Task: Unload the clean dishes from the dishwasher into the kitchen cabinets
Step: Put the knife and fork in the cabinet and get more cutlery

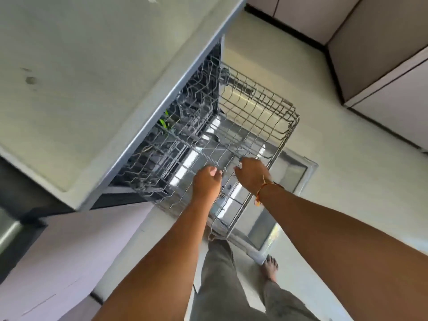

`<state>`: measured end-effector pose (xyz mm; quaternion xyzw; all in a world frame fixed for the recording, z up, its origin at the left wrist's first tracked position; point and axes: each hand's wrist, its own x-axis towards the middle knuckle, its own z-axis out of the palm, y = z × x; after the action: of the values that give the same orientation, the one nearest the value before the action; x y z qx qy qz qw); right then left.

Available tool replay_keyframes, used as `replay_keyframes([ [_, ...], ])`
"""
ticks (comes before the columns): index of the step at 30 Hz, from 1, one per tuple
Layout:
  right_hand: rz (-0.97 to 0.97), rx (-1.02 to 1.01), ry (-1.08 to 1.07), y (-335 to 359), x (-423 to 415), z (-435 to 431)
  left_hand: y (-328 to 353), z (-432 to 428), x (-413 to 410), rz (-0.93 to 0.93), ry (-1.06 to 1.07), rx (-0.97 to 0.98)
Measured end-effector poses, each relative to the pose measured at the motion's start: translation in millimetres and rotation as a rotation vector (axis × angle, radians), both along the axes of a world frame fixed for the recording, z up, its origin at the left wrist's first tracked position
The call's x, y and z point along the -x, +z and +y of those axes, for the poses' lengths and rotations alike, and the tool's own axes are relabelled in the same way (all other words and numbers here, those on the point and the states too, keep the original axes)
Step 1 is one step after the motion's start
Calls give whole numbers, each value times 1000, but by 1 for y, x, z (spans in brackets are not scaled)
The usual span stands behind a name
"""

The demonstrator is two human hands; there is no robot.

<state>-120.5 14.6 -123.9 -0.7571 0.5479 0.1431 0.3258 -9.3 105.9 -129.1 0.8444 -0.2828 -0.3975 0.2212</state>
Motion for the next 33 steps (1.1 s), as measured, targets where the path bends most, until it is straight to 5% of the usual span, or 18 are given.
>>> replay_keyframes([
  [7, 147, 70, -27, -68, -51, -33, -69, -43, -16, 80, 96, 15],
  [20, 418, 239, 398, -84, -73, -56, -92, -48, -19, 175, 155, 38],
  [27, 379, 297, 414, -77, -62, -52, -86, -46, -25, 178, 167, 51],
  [33, 169, 186, 159, -52, -58, -35, -63, -41, -24, 289, 203, 42],
])
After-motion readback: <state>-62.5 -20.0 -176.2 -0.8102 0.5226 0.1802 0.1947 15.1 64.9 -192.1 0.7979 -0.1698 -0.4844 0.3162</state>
